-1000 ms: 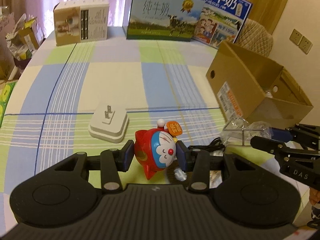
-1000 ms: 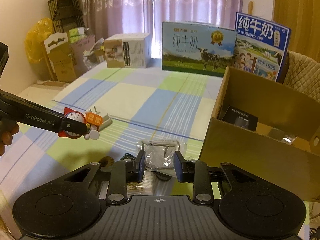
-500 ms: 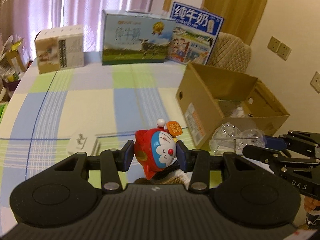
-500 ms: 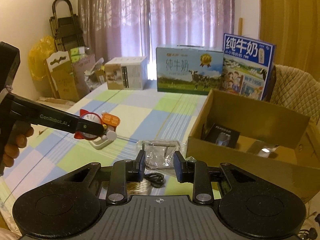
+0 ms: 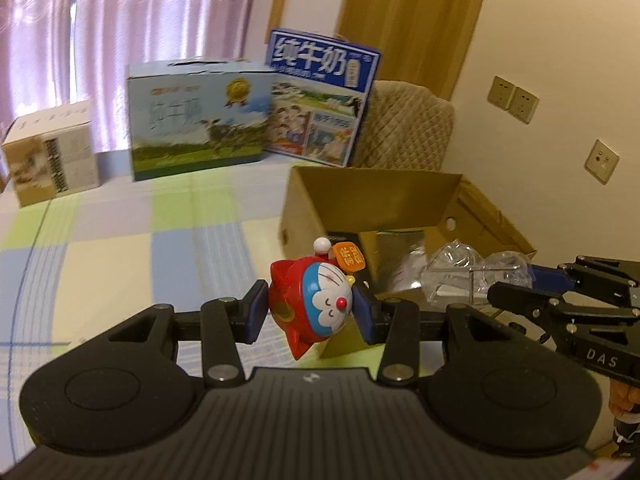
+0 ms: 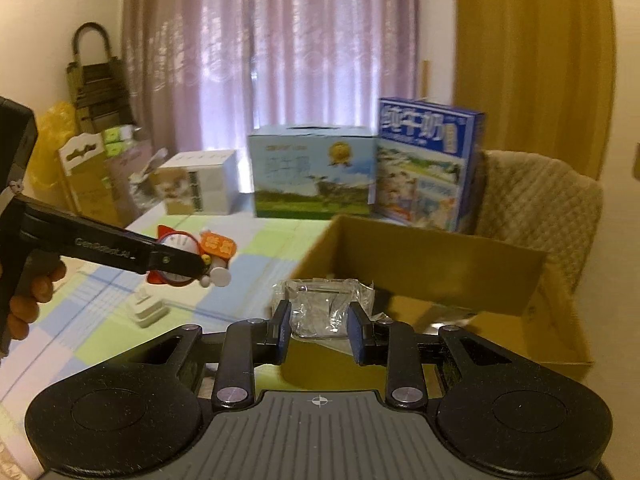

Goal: Organize objects
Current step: 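Carry the Doraemon figure with the left tool while the right tool carries the plastic box to the cardboard box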

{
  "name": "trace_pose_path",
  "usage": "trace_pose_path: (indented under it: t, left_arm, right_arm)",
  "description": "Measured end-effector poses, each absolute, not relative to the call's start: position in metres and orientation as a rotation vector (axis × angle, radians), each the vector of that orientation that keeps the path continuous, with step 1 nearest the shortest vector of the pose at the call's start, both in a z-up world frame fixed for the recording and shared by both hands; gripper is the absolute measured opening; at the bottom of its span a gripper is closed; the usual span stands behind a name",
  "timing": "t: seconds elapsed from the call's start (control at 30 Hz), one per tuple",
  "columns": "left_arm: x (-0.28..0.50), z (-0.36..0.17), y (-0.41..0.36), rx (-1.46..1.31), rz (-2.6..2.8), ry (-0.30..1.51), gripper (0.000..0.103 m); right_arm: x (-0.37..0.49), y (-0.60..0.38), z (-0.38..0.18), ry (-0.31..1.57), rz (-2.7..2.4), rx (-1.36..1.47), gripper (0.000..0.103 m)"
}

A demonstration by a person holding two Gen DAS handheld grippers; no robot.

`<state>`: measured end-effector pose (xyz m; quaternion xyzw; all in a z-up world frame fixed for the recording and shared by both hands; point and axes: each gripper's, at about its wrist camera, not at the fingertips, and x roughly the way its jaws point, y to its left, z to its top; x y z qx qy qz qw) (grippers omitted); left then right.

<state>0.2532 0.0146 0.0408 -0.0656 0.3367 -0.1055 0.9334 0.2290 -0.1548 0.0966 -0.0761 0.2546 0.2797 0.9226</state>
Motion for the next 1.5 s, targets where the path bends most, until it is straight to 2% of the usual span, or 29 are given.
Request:
trace_pose_path:
  t: [0.27,0.6,1.1,1.5]
  left_arm:
    - [0.288,0.04,-0.031,-0.114,-0.258,0.698,0.04]
    - [0.342,0.024,-0.078,-0.087,-0.281,0.743,0.04]
    - [0.424,-0.014,-0.126,-0.02,-0.271,0.869,0.04]
    - [0.462,-0.035,-0.146,0.008,-0.27,0.934,0.04]
  right_arm:
    - [0.266,-0.21,0.099,0.523,0.464,-0.161,0.026]
    - [0.334,-0.257,0.066,0.613,0.354,-0.21,0.026]
    - [0.421,-0.267,0.021,0.759,0.325,-0.364,0.026]
    - [0.45,-0.262,0.027,0.68,0.335,-0.344,0.031]
